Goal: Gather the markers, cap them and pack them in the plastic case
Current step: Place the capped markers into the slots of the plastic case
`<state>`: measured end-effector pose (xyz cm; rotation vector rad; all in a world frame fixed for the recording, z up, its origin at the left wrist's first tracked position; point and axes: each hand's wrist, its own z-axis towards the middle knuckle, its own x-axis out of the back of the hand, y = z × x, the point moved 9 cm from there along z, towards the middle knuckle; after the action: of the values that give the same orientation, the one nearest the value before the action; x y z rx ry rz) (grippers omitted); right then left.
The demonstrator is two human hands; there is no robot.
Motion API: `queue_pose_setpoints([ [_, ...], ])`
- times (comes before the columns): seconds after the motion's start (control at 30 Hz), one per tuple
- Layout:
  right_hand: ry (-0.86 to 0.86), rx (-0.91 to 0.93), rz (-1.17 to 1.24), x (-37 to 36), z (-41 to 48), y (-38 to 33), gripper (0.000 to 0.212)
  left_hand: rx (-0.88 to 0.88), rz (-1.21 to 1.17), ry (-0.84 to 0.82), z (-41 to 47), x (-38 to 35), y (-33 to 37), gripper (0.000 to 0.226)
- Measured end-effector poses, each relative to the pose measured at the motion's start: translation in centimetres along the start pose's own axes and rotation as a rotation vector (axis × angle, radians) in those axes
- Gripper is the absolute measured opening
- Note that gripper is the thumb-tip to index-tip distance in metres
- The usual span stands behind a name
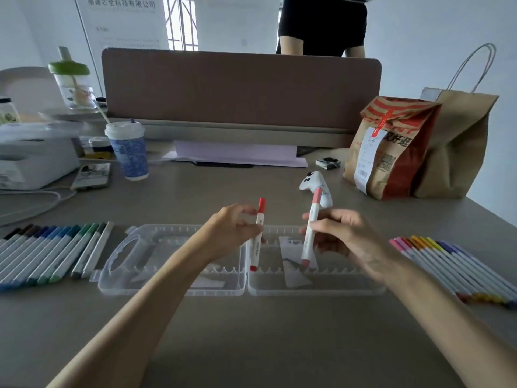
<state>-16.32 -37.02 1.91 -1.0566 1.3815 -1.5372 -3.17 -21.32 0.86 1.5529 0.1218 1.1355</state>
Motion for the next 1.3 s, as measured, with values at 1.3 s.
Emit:
queue_pose_setpoints([
  [1.3, -0.152, -0.058, -0.175, -1.8, -0.3, 1.9, 0.020, -0.042, 0.613, -0.196, -0.9, -0.8, 1.3, 0.048],
])
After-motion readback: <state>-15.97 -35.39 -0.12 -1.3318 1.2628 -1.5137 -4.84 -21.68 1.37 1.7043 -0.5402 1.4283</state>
